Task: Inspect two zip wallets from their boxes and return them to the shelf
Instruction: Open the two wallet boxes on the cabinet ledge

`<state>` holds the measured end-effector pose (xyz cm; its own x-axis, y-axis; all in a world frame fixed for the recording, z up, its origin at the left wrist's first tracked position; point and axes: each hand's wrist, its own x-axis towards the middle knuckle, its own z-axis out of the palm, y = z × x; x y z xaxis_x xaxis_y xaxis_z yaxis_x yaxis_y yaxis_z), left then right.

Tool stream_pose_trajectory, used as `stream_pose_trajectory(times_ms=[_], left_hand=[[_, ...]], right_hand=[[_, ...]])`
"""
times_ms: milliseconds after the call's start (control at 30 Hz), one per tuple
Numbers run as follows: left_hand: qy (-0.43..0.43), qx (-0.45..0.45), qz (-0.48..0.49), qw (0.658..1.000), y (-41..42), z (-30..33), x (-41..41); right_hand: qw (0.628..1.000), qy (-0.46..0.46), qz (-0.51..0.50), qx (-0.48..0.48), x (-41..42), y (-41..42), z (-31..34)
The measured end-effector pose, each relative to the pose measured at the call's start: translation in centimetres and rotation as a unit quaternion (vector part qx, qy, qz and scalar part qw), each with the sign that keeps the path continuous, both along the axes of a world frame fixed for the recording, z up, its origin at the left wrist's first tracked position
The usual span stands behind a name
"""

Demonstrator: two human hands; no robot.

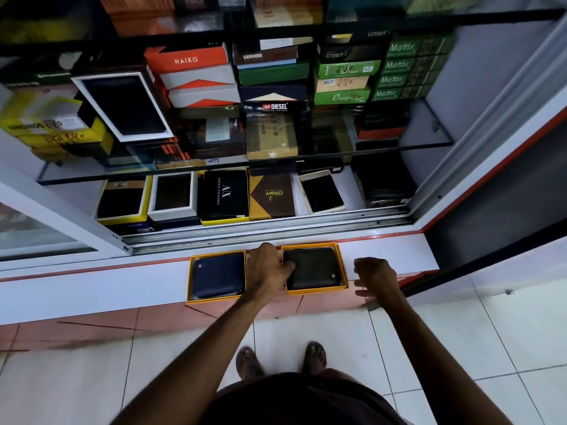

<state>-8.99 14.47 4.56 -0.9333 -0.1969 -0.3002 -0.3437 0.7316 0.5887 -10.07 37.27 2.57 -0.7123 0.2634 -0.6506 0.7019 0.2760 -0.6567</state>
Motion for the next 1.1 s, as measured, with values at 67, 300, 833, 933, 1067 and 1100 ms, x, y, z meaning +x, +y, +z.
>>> stream_pose_trajectory(times_ms=[67,300,833,933,1067,1100], left_hand=[[0.007,0.006,0.005,1.000,1.0,-0.3,-0.2],[0.016,0.029,0.014,0.999,1.5,-1.9,-0.5],[0.088,0.058,0.009,0.994,0.1,-1.1,1.8],[0.119,0.007,0.017,0.993,-3.1,0.3,3.4],[0.137,-0.034,0.066,0.988,-8.7,1.4,4.8],[0.121,-0.039,0.085,0.988,-10.2,1.4,5.0]], right_hand=[[0.995,-0.019,-0.034,-0.090,-0.1,0.3,-0.4],[0.988,-0.004,-0.050,-0.145,-0.2,0.3,-1.4],[0.967,0.172,0.088,0.164,1.7,-2.2,0.3],[0.928,0.287,0.158,0.177,2.1,-5.6,2.2],[0.889,0.303,0.302,0.160,2.3,-11.6,3.1],[0.891,0.289,0.324,0.134,2.4,-13.2,3.1]])
